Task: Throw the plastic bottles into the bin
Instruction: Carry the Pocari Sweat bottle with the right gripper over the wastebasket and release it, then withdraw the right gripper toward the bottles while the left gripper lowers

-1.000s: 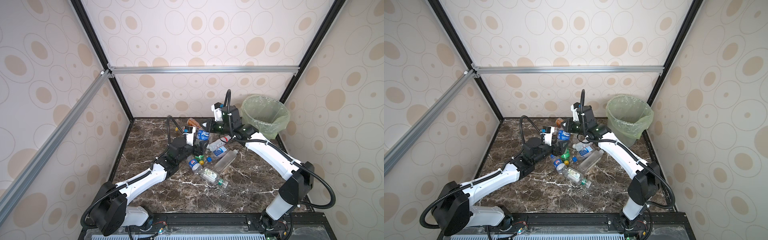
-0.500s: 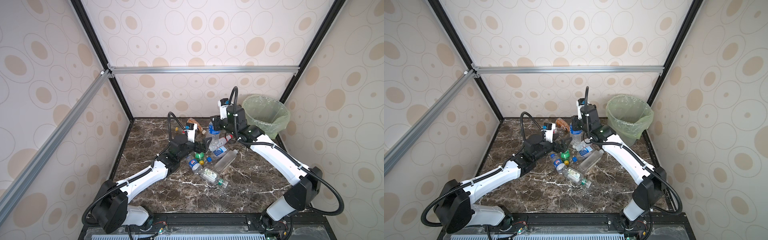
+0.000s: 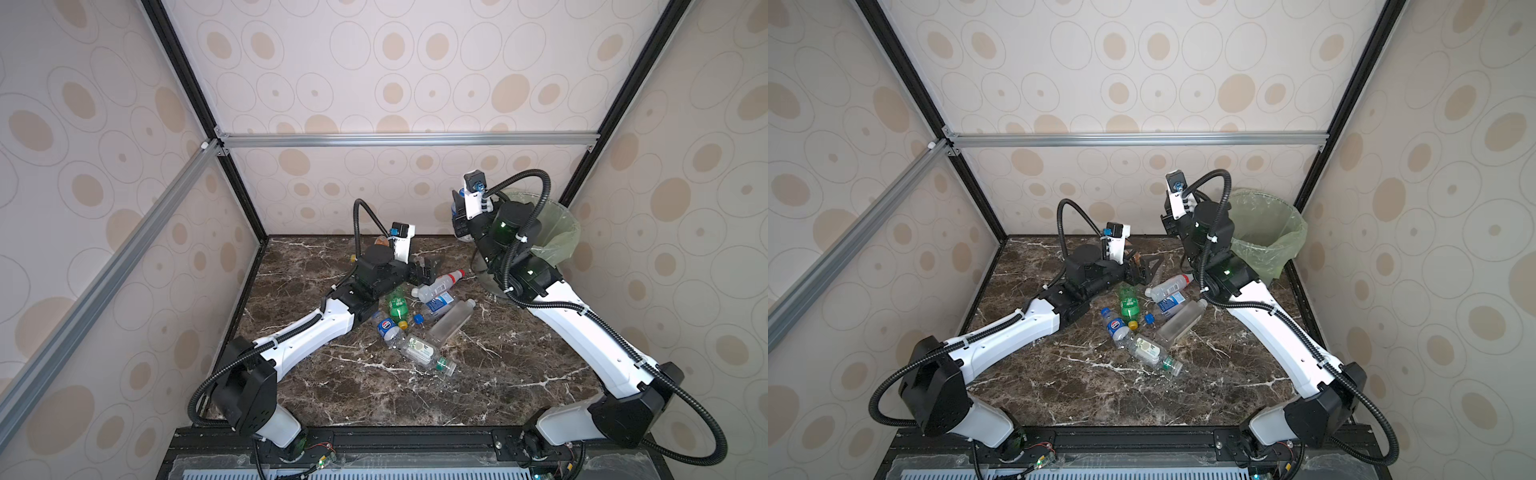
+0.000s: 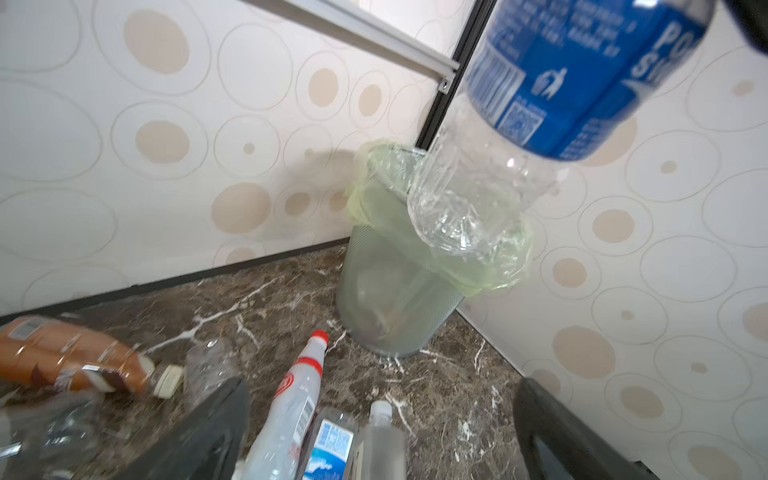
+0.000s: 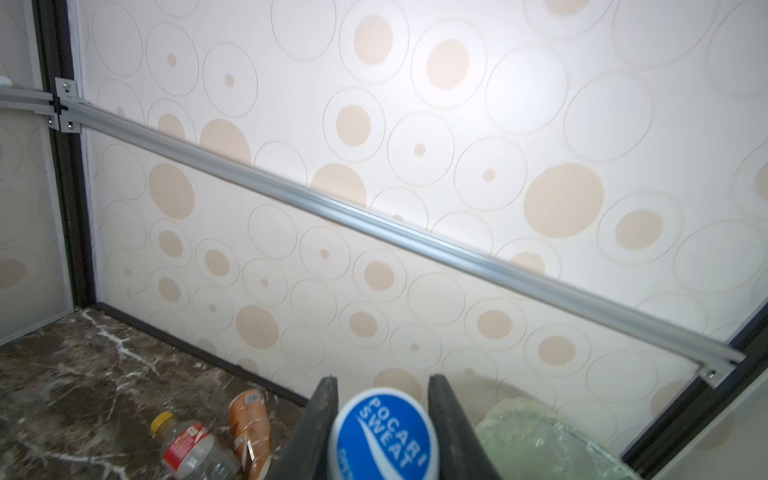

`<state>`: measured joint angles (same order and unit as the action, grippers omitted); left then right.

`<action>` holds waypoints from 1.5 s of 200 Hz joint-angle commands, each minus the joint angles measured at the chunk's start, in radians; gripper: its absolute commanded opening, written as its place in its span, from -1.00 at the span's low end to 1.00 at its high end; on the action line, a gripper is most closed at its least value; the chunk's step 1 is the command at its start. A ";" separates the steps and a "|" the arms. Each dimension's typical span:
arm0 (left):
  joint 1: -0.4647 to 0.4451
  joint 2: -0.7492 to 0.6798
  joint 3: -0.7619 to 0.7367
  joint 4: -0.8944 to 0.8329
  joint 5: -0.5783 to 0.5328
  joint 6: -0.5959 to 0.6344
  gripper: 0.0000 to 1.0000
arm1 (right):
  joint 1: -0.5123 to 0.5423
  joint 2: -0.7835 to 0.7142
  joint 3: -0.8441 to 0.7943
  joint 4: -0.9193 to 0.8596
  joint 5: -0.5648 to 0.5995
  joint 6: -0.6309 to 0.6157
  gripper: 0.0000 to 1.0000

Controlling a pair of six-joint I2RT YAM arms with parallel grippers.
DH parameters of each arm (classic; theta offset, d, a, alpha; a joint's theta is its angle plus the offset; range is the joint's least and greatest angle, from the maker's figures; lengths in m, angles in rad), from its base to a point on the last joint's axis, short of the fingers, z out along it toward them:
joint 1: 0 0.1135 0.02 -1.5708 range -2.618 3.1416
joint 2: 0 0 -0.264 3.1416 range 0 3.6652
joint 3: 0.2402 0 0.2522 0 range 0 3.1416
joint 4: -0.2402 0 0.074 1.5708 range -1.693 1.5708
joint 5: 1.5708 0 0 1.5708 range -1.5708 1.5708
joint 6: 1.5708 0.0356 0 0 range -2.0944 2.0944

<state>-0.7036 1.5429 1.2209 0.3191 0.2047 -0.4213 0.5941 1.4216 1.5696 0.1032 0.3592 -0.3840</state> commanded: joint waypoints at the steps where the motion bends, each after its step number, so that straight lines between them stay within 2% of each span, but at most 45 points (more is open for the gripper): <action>1: -0.013 0.026 0.090 0.010 0.033 0.031 0.99 | -0.001 -0.030 0.067 0.103 -0.004 -0.184 -0.95; 49: -0.014 0.078 0.151 0.017 0.054 0.044 0.98 | -0.002 -0.025 0.173 0.054 -0.038 -0.279 -0.94; 99: -0.013 0.089 0.134 0.013 0.054 0.063 0.98 | -0.026 0.031 0.161 0.084 0.000 -0.367 -0.93; 112: -0.013 0.087 0.128 0.006 0.053 0.070 0.98 | -0.075 0.062 0.162 0.077 0.004 -0.340 -0.93; 137: -0.013 0.076 0.109 0.000 0.049 0.075 0.98 | -0.229 0.136 0.210 -0.026 0.052 -0.195 -0.92; 143: -0.013 0.073 0.103 0.001 0.050 0.075 0.98 | -0.268 0.160 0.237 -0.089 0.068 -0.153 -0.84; 147: -0.014 0.070 0.099 0.002 0.048 0.075 0.98 | -0.288 0.180 0.260 -0.132 0.084 -0.134 -0.71; 165: -0.014 0.064 0.088 -0.001 0.045 0.074 0.98 | -0.345 0.260 0.330 -0.251 0.200 -0.102 0.32; 176: -0.013 0.060 0.083 -0.005 0.045 0.073 0.99 | -0.345 0.268 0.332 -0.272 0.240 -0.118 0.71; 181: -0.014 0.057 0.080 -0.005 0.045 0.073 0.98 | -0.341 0.260 0.327 -0.266 0.253 -0.122 0.80; 204: -0.014 0.051 0.072 -0.012 0.041 0.072 0.98 | -0.333 0.191 0.284 -0.237 0.226 -0.080 1.00; 243: -0.013 0.039 0.059 0.000 0.040 0.056 0.98 | -0.331 0.176 0.331 -0.279 0.222 -0.069 0.99; 300: -0.013 0.030 0.046 -0.011 0.034 0.057 0.98 | -0.320 0.168 0.319 -0.284 0.223 -0.063 0.99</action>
<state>-0.7109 1.6096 1.2675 0.3069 0.2440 -0.3767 0.2638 1.5986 1.8805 -0.1650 0.5724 -0.4595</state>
